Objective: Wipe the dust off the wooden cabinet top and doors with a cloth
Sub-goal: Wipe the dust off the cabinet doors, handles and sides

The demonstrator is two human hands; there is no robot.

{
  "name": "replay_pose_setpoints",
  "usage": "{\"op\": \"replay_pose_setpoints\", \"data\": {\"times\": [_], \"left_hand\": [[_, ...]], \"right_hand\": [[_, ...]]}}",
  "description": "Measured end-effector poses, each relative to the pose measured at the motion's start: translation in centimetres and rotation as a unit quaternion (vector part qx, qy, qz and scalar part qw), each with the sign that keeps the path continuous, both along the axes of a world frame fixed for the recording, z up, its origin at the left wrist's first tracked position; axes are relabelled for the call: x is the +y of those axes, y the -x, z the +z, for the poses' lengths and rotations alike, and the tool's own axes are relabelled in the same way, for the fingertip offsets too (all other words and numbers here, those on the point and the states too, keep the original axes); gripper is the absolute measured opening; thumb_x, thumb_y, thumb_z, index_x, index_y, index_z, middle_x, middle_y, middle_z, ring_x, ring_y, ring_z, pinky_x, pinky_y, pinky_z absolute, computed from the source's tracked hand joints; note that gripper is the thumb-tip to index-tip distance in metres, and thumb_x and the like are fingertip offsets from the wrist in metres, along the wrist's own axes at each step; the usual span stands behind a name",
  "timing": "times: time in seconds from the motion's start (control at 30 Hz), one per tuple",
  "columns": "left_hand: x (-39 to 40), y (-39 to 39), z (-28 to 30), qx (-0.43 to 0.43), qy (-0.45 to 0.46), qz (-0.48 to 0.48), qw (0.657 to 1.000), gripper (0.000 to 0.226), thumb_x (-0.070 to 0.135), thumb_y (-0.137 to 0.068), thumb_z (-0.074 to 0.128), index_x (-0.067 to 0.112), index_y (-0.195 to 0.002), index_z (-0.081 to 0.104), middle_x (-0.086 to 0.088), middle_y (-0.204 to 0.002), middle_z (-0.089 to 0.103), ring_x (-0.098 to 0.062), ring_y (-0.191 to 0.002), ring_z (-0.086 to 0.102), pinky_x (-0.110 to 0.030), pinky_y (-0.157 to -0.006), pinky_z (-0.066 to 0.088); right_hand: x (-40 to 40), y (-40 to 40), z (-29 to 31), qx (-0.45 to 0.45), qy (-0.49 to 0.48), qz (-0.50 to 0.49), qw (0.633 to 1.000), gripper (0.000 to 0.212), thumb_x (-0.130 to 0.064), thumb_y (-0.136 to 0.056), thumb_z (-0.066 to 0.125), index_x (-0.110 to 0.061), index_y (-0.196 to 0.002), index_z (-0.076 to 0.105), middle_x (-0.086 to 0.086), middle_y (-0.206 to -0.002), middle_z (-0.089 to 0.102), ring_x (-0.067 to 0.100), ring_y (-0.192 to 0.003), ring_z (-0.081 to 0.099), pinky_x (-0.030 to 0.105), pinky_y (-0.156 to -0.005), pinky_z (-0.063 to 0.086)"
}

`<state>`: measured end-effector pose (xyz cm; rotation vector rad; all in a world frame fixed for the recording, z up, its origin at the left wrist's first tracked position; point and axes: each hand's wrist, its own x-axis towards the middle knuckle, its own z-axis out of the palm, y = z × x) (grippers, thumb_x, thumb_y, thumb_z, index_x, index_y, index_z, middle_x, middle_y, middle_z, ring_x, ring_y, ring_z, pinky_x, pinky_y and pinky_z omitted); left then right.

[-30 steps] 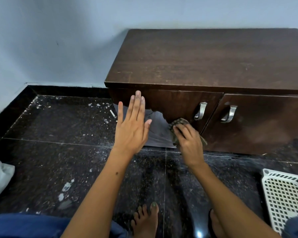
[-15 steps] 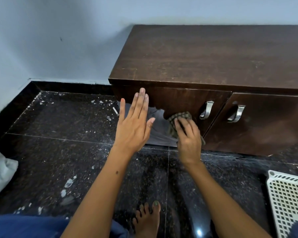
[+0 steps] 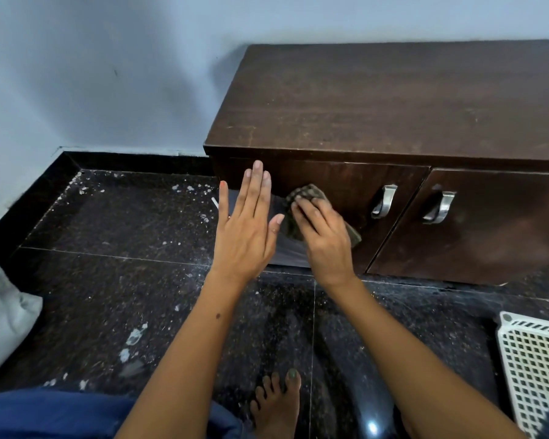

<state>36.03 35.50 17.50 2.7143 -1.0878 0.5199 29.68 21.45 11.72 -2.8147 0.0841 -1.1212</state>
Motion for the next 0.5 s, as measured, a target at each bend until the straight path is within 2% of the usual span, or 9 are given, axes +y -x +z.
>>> {"op": "replay_pose_setpoints", "data": {"times": [0.1, 0.17, 0.3, 0.33, 0.5], "left_hand": [[0.6, -0.2, 0.1, 0.002, -0.005, 0.029, 1.000, 0.062, 0.040, -0.098, 0.017, 0.004, -0.149, 0.013, -0.011, -0.158, 0.005, -0.021, -0.146, 0.003, -0.047, -0.117, -0.005], [1.3, -0.7, 0.2, -0.003, -0.005, 0.056, 0.998, 0.062, 0.040, -0.098, 0.016, 0.005, -0.149, 0.011, -0.011, -0.158, 0.003, -0.021, -0.146, 0.001, -0.047, -0.116, -0.008], [3.4, -2.0, 0.6, -0.002, 0.014, 0.097, 0.995, 0.064, 0.042, -0.098, 0.010, 0.005, -0.150, 0.010, -0.010, -0.158, 0.003, -0.019, -0.146, 0.000, -0.048, -0.116, -0.009], [3.8, -2.1, 0.8, 0.005, 0.021, 0.094, 0.995, 0.064, 0.043, -0.097, 0.009, 0.006, -0.150, 0.010, -0.009, -0.158, 0.004, -0.018, -0.146, 0.000, -0.048, -0.116, -0.010], [4.3, -2.3, 1.5, 0.036, 0.064, 0.057, 0.996, 0.064, 0.043, -0.096, 0.007, 0.010, -0.150, 0.014, -0.004, -0.158, 0.008, -0.012, -0.146, 0.001, -0.041, -0.116, -0.013]], "right_hand": [[0.1, 0.8, -0.3, 0.067, 0.040, 0.027, 0.997, 0.047, -0.002, -0.067, 0.081, -0.001, -0.112, 0.068, 0.009, -0.119, 0.066, 0.028, -0.108, 0.063, 0.040, -0.084, 0.054], [-0.4, 1.6, -0.6, 0.065, 0.041, 0.005, 0.997, 0.050, 0.001, -0.061, 0.083, 0.000, -0.109, 0.069, 0.009, -0.116, 0.067, 0.029, -0.105, 0.065, 0.040, -0.084, 0.053], [0.5, 0.2, 0.6, -0.001, -0.008, -0.018, 1.000, 0.038, 0.003, -0.081, 0.059, 0.001, -0.118, 0.064, 0.012, -0.122, 0.063, 0.032, -0.113, 0.059, 0.041, -0.090, 0.051], [0.8, -0.2, 0.9, -0.001, 0.002, -0.011, 1.000, 0.037, 0.003, -0.082, 0.059, 0.001, -0.118, 0.064, 0.011, -0.124, 0.062, 0.032, -0.114, 0.058, 0.041, -0.091, 0.050], [0.9, -0.1, 1.3, 0.045, 0.059, 0.019, 0.997, 0.046, 0.001, -0.068, 0.080, 0.000, -0.113, 0.067, 0.008, -0.122, 0.064, 0.029, -0.110, 0.062, 0.040, -0.088, 0.051]]}}
